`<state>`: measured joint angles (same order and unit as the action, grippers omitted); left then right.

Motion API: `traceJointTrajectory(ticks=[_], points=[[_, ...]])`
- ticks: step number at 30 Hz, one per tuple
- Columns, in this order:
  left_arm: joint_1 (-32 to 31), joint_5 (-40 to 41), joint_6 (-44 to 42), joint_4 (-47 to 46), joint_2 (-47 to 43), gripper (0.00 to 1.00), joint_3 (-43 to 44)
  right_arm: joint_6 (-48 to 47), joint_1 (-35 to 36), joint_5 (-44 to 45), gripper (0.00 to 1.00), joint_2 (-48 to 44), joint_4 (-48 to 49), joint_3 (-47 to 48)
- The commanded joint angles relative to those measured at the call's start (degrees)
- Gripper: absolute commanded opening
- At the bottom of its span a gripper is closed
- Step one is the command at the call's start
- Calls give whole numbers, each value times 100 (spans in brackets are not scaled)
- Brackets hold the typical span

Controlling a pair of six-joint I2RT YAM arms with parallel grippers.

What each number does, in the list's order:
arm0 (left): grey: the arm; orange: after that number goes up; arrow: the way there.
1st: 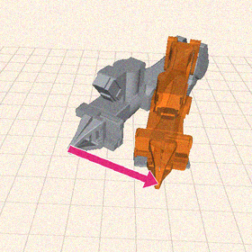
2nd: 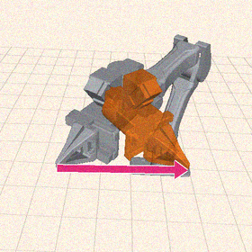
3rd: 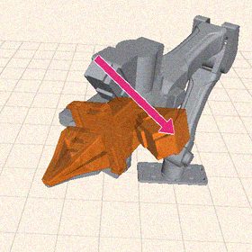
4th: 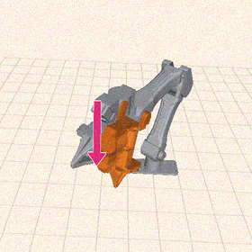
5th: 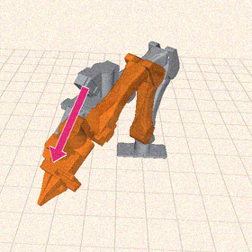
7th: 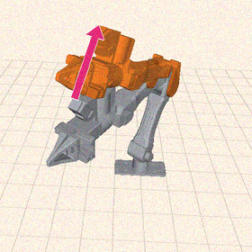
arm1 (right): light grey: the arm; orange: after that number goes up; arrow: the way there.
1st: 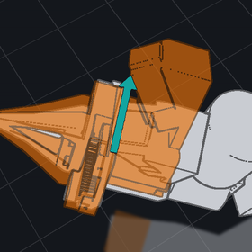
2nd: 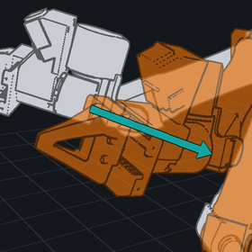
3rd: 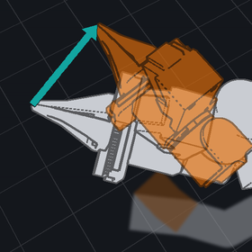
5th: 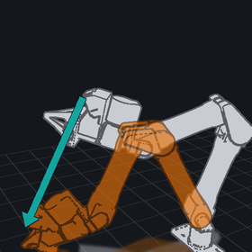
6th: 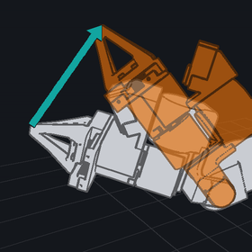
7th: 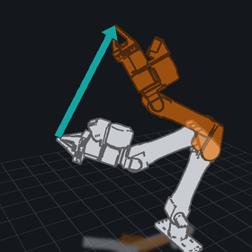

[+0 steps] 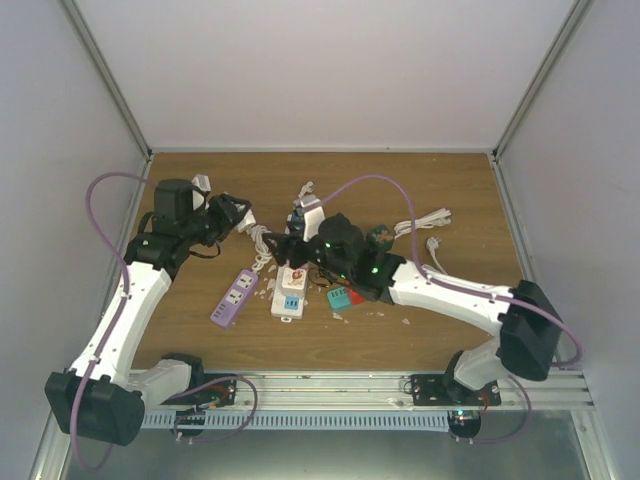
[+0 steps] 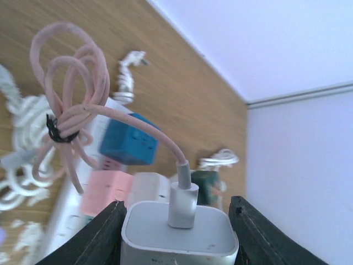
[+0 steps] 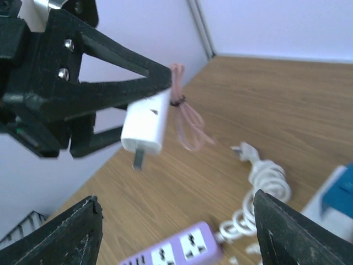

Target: Insert the plug

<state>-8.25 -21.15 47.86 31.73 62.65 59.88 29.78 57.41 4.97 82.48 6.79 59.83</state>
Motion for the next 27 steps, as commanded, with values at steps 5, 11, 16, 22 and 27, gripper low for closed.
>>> traceJointTrajectory(ticks=[5, 11, 16, 22, 27], points=[[44, -1086, 1336, -796, -434, 41, -167, 72, 102, -175, 74, 1012, 674, 933], [76, -1333, 1528, -957, -520, 41, -356, 104, 103, -142, 69, 1277, 881, 1234], [108, -1317, 1527, -889, -574, 41, -393, 222, 95, -137, 59, 1431, 889, 1355], [148, -1346, 1548, -865, -657, 41, -467, 228, 95, -186, 47, 1430, 1035, 1334], [158, -1445, 1481, -897, -698, 46, -439, 199, 38, -447, 20, 1362, 1067, 1302]])
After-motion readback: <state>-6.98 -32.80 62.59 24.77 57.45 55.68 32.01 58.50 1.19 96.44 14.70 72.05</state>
